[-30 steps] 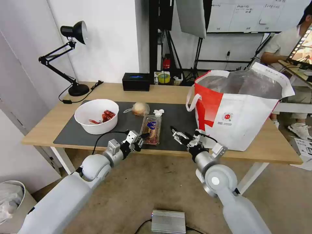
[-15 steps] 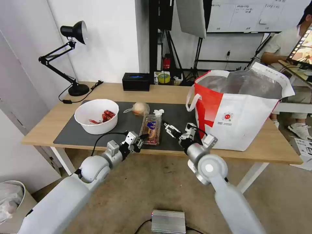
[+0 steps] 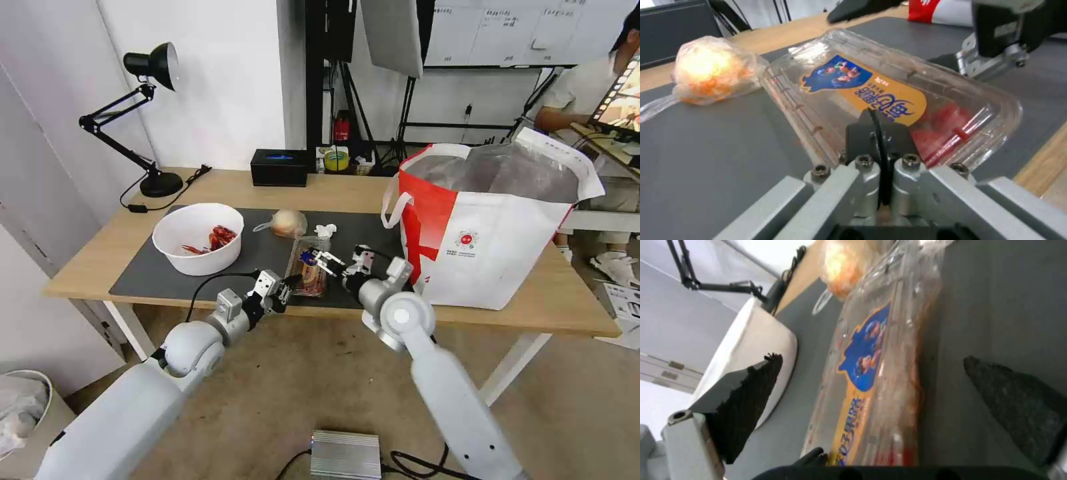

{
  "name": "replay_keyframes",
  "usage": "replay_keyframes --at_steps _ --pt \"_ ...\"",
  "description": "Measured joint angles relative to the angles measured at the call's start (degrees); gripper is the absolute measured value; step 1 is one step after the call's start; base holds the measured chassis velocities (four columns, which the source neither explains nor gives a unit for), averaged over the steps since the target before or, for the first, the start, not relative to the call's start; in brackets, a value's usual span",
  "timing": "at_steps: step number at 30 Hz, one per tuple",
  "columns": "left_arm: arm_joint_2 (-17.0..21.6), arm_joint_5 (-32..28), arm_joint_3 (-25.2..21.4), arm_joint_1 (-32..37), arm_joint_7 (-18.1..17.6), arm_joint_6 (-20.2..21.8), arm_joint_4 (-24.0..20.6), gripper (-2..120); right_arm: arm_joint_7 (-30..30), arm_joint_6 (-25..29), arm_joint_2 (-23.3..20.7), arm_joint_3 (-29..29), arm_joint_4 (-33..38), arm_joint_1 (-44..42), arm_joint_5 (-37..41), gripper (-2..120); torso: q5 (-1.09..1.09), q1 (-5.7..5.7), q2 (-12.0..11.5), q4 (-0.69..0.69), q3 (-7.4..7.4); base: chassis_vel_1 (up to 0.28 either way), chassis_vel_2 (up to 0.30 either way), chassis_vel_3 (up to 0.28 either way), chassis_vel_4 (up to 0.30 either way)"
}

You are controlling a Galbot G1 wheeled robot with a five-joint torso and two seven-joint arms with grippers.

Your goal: Pick up the trash from the table and place it into the takeout bag.

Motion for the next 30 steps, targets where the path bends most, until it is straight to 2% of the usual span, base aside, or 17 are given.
replay_keyframes --at_steps 30 --pt "0.1 -0.1 0.4 0.1 -0.5 -1.0 -0.4 0 6.1 -7.0 2.9 -1.7 -5.1 7.5 3.1 100 0.0 0.0 0.0 0.0 0.0 0.0 0.0 0.0 0.0"
